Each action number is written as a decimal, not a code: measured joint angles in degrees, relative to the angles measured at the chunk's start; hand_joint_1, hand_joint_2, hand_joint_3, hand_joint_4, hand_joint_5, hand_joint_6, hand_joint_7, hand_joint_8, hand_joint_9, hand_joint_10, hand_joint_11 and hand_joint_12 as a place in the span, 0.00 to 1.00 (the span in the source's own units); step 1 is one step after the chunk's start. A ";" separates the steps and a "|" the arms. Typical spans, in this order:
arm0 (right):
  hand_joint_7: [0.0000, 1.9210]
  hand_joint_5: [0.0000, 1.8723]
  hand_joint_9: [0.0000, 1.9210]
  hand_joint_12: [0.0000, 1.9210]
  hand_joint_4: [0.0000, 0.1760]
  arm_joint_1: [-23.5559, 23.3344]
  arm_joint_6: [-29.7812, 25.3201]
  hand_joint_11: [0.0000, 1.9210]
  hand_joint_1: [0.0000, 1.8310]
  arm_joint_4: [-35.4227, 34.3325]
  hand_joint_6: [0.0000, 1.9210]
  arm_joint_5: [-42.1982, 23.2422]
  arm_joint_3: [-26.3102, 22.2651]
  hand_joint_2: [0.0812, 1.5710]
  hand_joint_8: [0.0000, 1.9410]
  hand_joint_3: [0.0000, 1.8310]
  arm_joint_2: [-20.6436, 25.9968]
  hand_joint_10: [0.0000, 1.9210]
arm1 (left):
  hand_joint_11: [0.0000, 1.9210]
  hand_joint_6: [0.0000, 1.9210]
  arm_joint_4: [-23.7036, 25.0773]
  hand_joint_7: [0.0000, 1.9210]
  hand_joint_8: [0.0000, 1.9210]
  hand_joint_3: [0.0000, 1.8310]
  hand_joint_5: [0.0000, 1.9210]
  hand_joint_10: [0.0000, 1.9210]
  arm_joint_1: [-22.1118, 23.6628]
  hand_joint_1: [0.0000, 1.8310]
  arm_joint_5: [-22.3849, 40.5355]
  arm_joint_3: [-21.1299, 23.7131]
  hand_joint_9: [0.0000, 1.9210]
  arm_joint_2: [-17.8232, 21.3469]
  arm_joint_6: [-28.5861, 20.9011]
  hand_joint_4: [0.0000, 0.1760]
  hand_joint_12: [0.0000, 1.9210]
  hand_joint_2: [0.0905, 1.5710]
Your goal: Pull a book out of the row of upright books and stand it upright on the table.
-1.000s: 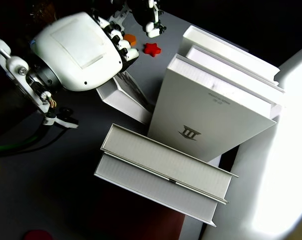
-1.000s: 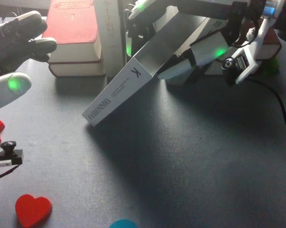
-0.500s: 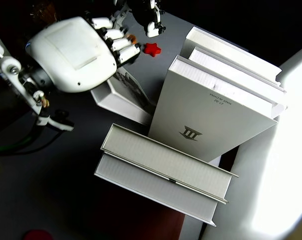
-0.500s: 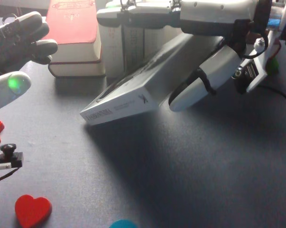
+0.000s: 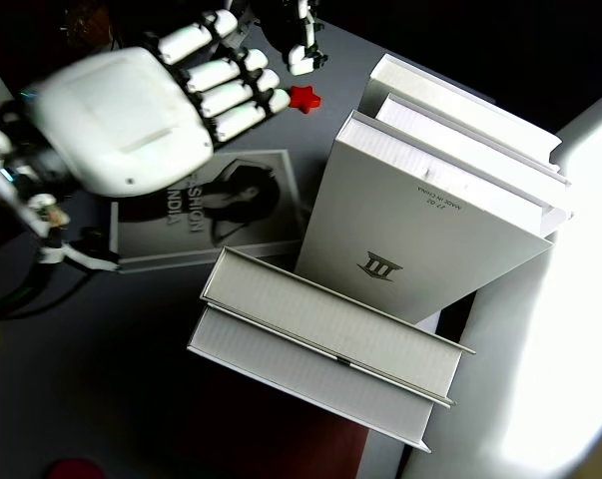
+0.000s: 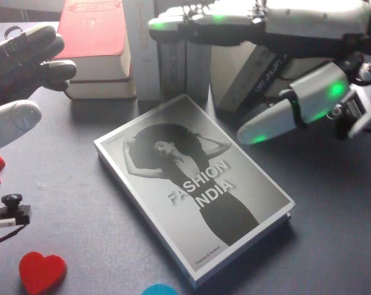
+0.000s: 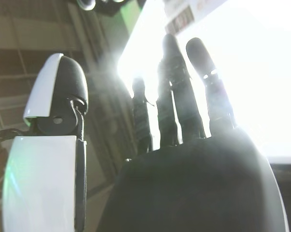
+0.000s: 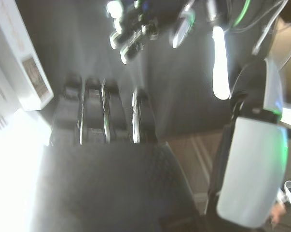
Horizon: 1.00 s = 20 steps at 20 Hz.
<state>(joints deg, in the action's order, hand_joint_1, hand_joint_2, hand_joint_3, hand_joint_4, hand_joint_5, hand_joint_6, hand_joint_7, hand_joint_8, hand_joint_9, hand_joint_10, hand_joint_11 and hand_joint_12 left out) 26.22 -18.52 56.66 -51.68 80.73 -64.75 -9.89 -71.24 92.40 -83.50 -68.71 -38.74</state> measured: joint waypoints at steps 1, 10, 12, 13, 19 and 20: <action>0.00 0.00 0.00 0.00 0.96 0.46 0.85 0.00 0.20 -1.05 0.00 -0.48 -0.66 0.66 0.00 0.00 0.94 0.00 | 0.03 0.01 -0.35 0.21 0.00 0.00 0.25 0.17 0.00 0.53 0.00 0.00 0.25 0.00 0.00 0.41 0.72 0.70; 0.00 0.00 0.00 0.02 1.00 5.97 15.87 0.00 0.23 -28.02 0.00 -4.31 -2.23 0.79 0.00 0.00 10.43 0.00 | 0.00 0.00 -1.88 0.13 0.00 0.00 0.11 0.10 2.67 0.52 0.17 -1.92 0.22 -0.07 -0.02 0.82 0.73 0.64; 0.00 0.00 0.00 0.00 1.00 9.01 19.10 0.00 0.20 -36.72 0.00 -6.36 -2.21 0.75 0.00 0.00 12.83 0.00 | 0.00 0.00 -1.77 0.11 0.00 0.00 0.07 0.10 3.80 0.50 0.20 -2.45 0.22 -0.07 -0.04 0.90 0.73 0.64; 0.00 0.00 0.00 0.00 1.00 11.30 20.63 0.00 0.21 -41.00 0.00 -8.15 -2.97 0.75 0.00 0.00 14.19 0.00 | 0.00 0.00 -1.64 0.09 0.00 0.00 0.06 0.09 4.52 0.49 0.15 -2.75 0.21 -0.07 -0.04 0.91 0.67 0.65; 0.00 0.03 0.00 0.00 0.99 20.09 28.89 0.00 0.30 -56.15 0.00 -21.75 -8.63 0.73 0.00 0.00 21.70 0.00 | 0.00 0.01 -0.33 0.13 0.00 0.00 0.17 0.04 6.86 0.54 0.68 -3.21 0.21 1.09 -0.07 0.93 0.67 0.62; 0.00 0.05 0.01 0.00 0.88 20.20 28.92 0.00 0.33 -55.91 0.01 -22.18 -8.74 0.71 0.00 0.00 21.51 0.00 | 0.00 0.01 -0.09 0.13 0.00 0.00 0.17 0.04 6.88 0.55 0.87 -3.43 0.22 1.05 -0.09 0.83 0.66 0.60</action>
<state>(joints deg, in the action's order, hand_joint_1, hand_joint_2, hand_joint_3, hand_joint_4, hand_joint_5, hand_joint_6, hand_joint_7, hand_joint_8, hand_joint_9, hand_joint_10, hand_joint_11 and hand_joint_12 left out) 46.41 10.39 0.75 -73.87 71.99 -43.24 -9.98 -64.36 93.27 -86.94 -67.66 -38.83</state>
